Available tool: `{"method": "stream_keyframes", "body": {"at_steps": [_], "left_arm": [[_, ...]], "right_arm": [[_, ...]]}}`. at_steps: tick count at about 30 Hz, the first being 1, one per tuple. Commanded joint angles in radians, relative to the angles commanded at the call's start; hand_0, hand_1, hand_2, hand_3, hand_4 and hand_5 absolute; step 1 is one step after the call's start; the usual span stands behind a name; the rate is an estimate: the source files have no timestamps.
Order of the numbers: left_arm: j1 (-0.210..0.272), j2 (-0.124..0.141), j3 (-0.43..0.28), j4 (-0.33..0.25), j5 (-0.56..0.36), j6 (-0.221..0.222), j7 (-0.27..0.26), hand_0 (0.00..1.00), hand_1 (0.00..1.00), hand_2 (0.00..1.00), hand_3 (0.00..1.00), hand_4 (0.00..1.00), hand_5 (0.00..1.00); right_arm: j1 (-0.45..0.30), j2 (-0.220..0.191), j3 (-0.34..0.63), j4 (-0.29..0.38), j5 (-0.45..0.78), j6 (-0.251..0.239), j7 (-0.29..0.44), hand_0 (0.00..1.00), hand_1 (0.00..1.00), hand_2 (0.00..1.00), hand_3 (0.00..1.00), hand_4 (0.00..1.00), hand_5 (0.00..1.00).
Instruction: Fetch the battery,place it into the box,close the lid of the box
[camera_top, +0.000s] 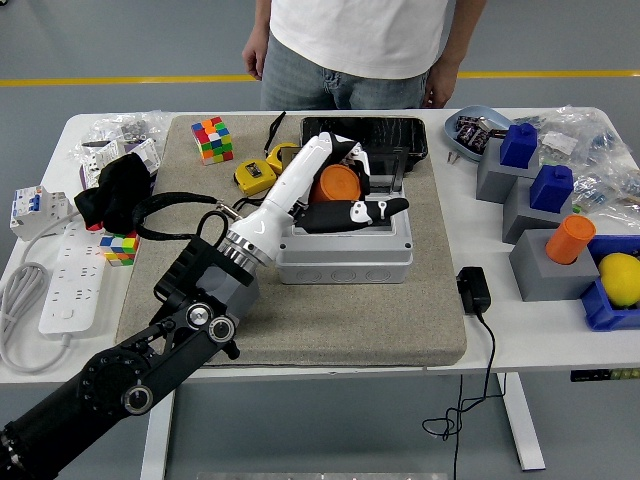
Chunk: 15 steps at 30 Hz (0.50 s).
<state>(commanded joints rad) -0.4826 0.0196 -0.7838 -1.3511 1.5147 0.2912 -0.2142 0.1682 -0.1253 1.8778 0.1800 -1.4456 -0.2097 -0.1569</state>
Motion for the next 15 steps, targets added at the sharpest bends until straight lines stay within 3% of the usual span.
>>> {"method": "stream_keyframes", "body": {"at_steps": [4, 15], "left_arm": [[-0.036, -0.020, 0.052, 0.062, -0.033, 0.008, -0.016, 0.036, 0.002, 0.002, 0.002, 0.998, 0.500], [-0.135, -0.020, 0.141, 0.288, -0.080, 0.048, -0.075, 0.037, 0.002, 0.002, 0.002, 0.998, 0.487]], "right_arm": [[0.000, 0.000, -0.001, 0.000, -0.003, -0.001, -0.002, 0.875, 0.860, 0.814, 0.802, 0.998, 0.998], [0.008, 0.001, -0.020, 0.000, 0.006, -0.004, -0.003, 0.875, 0.860, 0.814, 0.799, 0.998, 0.998]]}}
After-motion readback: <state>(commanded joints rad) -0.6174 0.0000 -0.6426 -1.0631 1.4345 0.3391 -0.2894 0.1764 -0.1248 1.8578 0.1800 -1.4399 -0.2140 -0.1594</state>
